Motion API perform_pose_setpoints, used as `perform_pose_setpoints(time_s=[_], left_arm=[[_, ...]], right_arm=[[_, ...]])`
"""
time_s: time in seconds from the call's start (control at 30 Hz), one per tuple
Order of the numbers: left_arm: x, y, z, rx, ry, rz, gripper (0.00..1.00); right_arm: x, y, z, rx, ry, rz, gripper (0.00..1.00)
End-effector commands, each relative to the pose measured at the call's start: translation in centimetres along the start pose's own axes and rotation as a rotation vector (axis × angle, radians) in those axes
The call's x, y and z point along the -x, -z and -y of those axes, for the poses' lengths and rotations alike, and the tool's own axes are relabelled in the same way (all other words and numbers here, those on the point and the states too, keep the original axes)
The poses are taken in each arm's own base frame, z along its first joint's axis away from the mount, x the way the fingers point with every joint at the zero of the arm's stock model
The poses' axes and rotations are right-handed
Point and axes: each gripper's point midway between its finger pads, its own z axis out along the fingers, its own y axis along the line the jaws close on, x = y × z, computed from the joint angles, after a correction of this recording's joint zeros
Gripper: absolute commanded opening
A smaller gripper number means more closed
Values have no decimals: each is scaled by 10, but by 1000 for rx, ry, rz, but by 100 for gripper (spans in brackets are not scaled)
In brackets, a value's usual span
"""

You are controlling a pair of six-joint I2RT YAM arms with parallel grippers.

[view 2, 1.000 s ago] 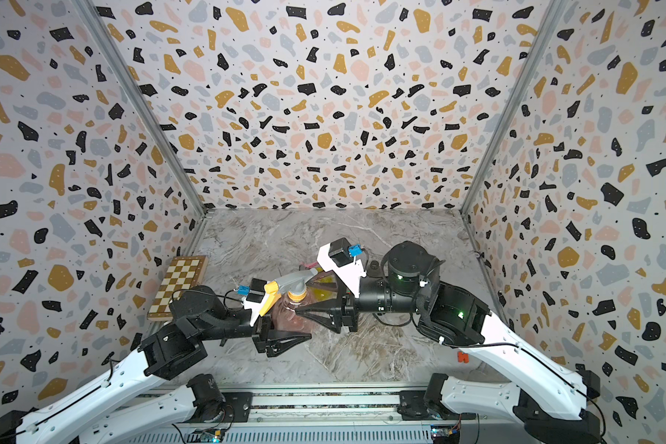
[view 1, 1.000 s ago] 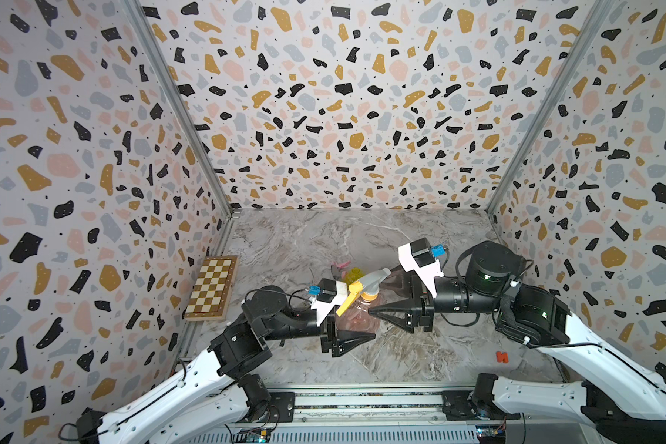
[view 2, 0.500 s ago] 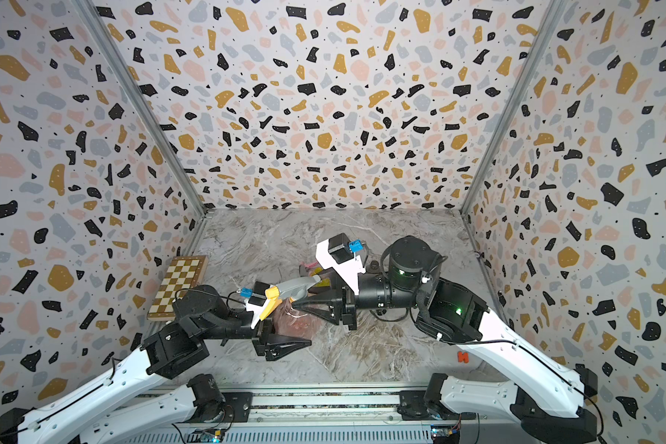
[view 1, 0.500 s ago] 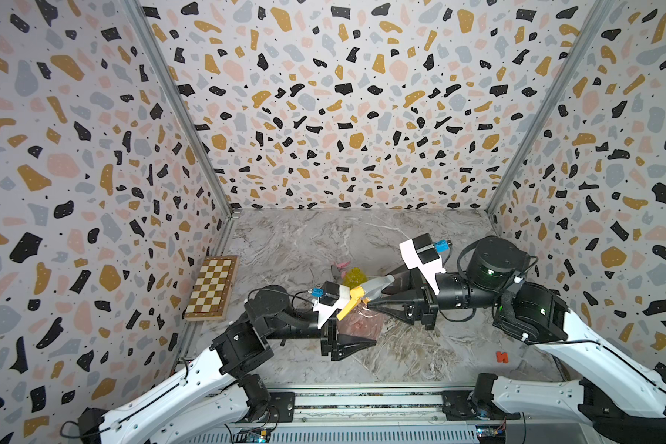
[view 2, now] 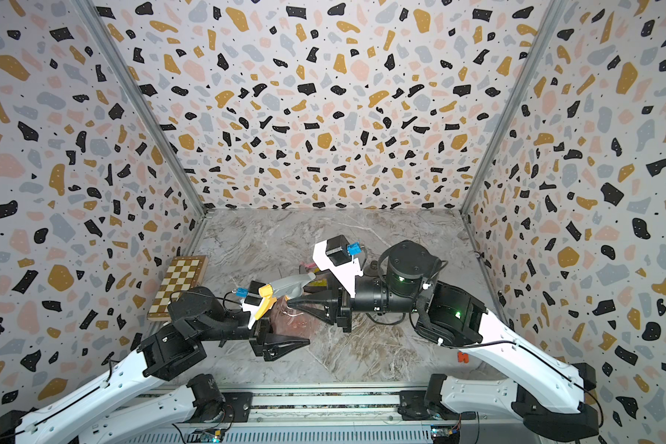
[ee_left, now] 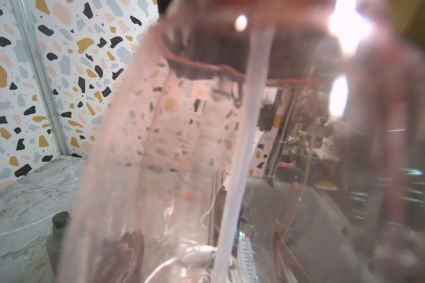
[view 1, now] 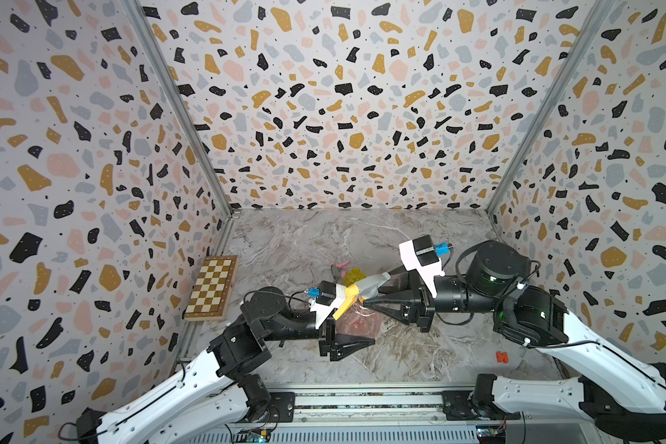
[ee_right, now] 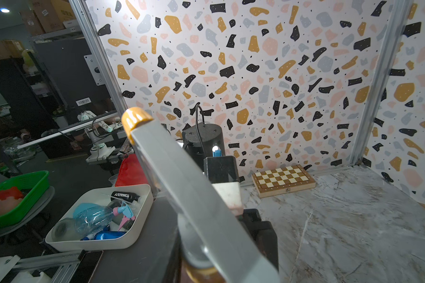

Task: Attach spray nozzles to spray bottles
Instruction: Screw the spray nozzle on the spray bottle.

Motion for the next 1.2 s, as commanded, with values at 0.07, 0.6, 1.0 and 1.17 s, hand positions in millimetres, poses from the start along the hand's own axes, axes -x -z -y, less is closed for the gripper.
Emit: perform_pose_setpoints(time_s=[0.07,0.6,1.0,1.17], left_arm=[[32,4,-28,174,-67,93,0],[26,12,-98,540,-24,111,0],[22,11,-96,526,4,106,0],[22,14,-93,525,-8,91,0]], right_arm=[[-30,-10,10,-82,-161,-47,0],[-82,-42,47,-402,-334,-80,0],[-74,-21,64,-544,-277,-69,57],[-48,3,40,-429,-158,-38,67]])
